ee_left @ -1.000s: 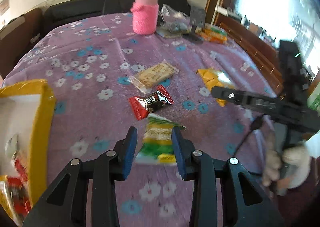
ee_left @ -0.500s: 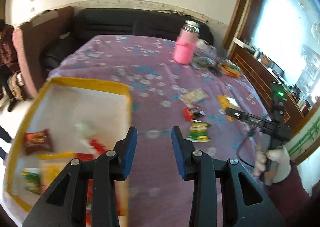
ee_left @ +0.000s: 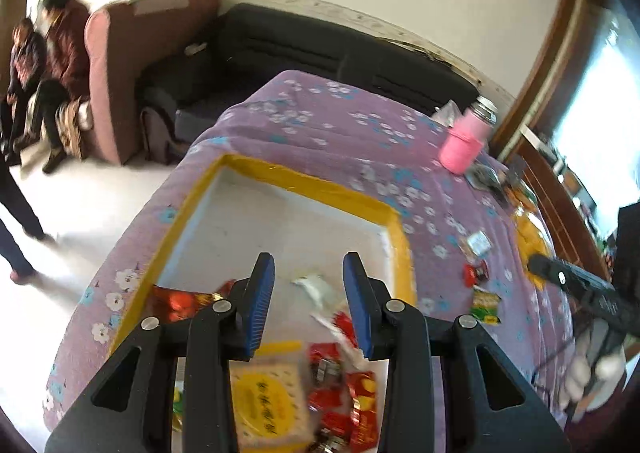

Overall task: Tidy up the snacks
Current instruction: 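Carry the cheese crackers pack over the white tray and open the right tool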

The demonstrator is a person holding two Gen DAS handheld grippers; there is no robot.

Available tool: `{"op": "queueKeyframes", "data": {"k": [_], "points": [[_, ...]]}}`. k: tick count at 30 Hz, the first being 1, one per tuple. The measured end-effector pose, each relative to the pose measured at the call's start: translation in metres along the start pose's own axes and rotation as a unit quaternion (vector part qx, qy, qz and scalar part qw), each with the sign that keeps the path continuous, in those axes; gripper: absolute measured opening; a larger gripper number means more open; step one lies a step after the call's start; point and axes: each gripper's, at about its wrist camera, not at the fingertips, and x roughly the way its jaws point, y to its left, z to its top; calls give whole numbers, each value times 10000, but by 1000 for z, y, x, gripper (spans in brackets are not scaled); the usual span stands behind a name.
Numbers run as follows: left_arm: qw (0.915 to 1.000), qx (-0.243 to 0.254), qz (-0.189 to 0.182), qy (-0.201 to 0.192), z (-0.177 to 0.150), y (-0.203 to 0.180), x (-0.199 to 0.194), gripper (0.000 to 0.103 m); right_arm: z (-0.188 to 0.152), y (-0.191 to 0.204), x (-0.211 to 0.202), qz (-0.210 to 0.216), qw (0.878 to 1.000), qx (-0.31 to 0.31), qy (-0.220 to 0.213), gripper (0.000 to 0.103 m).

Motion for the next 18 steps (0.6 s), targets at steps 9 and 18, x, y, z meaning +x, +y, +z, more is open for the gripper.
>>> {"op": "queueKeyframes", "data": {"k": [9,18], "points": [[9985,-378,-129,386,5,37,44,34,-6,89,88,167,9954,-616,709,46],[9961,-607,-324,555,8,57,67,43,-28,118,156,167,9882,-821,1284,46]]}}
